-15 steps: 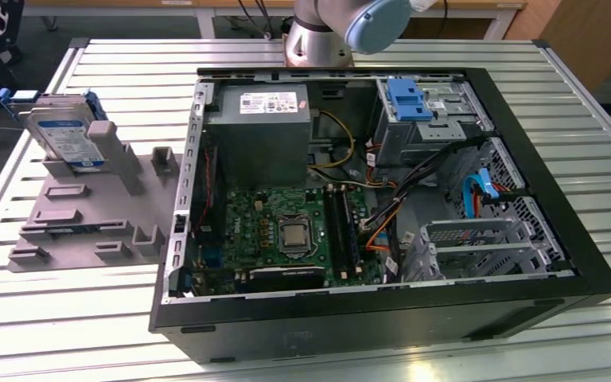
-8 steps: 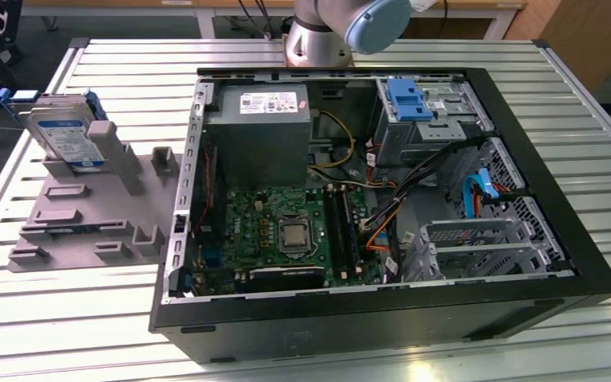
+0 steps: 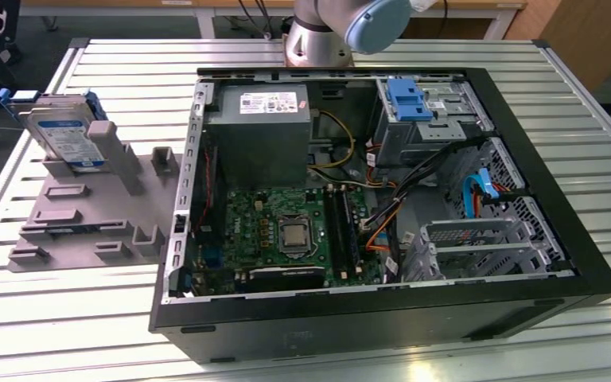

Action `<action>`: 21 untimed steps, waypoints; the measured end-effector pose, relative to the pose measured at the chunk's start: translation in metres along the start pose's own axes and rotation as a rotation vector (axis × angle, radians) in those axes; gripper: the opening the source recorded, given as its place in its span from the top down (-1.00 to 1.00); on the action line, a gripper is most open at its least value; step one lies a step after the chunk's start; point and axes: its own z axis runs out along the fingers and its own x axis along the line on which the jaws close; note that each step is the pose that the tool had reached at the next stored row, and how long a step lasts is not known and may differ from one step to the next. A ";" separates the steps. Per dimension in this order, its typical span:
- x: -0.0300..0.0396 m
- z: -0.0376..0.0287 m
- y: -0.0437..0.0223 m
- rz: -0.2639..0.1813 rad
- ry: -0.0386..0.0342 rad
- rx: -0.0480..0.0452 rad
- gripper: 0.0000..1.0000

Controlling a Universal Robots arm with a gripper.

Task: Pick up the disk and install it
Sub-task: 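Pick up the disk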

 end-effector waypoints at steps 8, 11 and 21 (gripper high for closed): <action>0.0000 0.0001 0.0000 -0.073 0.0032 -0.0007 0.79; 0.0000 0.0001 0.0000 -0.108 0.0047 -0.0011 0.79; 0.0000 0.0005 0.0000 -0.266 0.0108 -0.0018 0.79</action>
